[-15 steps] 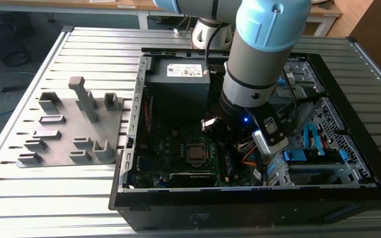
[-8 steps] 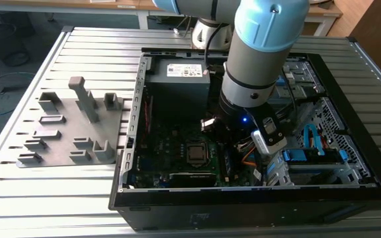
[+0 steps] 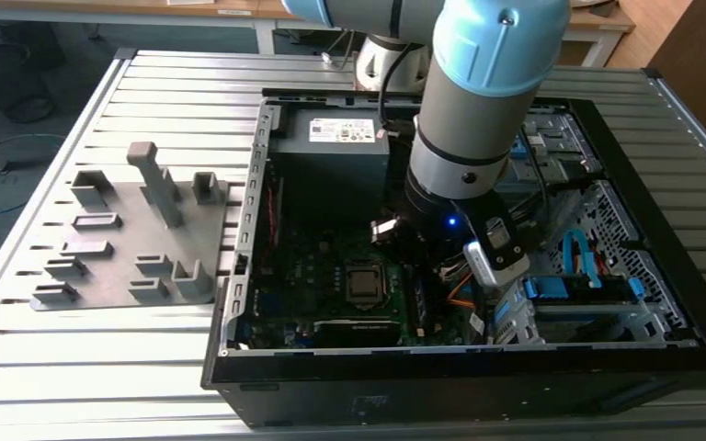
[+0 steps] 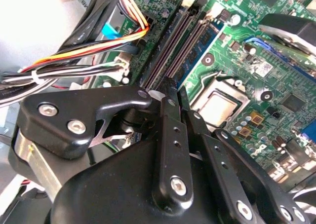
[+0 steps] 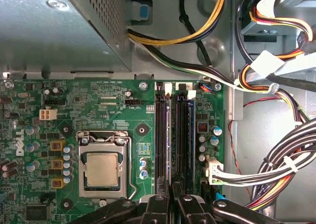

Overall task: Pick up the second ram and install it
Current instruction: 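Insert the second ram into the second slot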

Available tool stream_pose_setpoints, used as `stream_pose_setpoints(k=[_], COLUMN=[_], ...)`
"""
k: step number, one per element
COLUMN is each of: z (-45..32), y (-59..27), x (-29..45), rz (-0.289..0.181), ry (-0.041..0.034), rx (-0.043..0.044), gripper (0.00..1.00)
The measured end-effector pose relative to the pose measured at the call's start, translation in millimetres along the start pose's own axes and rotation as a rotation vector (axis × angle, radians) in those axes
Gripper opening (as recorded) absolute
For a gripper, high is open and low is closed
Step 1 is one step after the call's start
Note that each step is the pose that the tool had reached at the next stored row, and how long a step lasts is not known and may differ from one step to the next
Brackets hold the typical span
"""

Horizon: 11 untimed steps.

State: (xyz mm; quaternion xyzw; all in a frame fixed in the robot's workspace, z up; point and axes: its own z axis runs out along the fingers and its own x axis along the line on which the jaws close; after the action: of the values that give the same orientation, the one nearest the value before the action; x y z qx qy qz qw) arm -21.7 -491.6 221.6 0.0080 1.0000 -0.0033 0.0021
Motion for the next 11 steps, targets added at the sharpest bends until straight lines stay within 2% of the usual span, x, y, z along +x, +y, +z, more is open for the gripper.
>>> stream_pose_setpoints(k=[11], z=[1.1], y=[0.3], x=[0.0], rz=[0.009], ry=[0.0], rx=[0.0013], gripper=[0.14])
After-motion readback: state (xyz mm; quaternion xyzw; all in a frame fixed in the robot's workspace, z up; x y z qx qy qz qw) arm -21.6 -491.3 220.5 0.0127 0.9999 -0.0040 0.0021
